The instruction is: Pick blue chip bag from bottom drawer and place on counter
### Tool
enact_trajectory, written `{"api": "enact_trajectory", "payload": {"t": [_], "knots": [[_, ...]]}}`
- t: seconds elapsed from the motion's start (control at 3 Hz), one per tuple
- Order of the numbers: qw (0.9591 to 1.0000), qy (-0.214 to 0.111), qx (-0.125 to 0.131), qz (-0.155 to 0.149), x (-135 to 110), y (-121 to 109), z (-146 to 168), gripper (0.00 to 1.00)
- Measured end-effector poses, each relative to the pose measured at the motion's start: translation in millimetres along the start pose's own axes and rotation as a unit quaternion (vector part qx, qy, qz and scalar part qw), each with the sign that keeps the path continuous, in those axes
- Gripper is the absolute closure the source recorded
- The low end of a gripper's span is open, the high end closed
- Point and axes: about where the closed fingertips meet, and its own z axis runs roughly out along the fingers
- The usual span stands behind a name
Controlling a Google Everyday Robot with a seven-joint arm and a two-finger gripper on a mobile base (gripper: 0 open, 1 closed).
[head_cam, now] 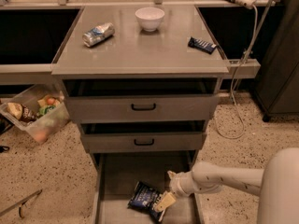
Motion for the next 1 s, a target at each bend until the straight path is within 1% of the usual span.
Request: {"api": "enact_trajectory", "payload": {"t": [0.33,0.67,1.0], "knots": [[0.9995,-0.029,-0.001,0.013,23.4,-28.3,51.6,0.00],[0.9969,-0.068,-0.018,0.036,45.2,-38.5,95.5,0.00],[0.9935,-0.088,-0.057,0.044,68.7,-23.0,159.1,0.00]]}}
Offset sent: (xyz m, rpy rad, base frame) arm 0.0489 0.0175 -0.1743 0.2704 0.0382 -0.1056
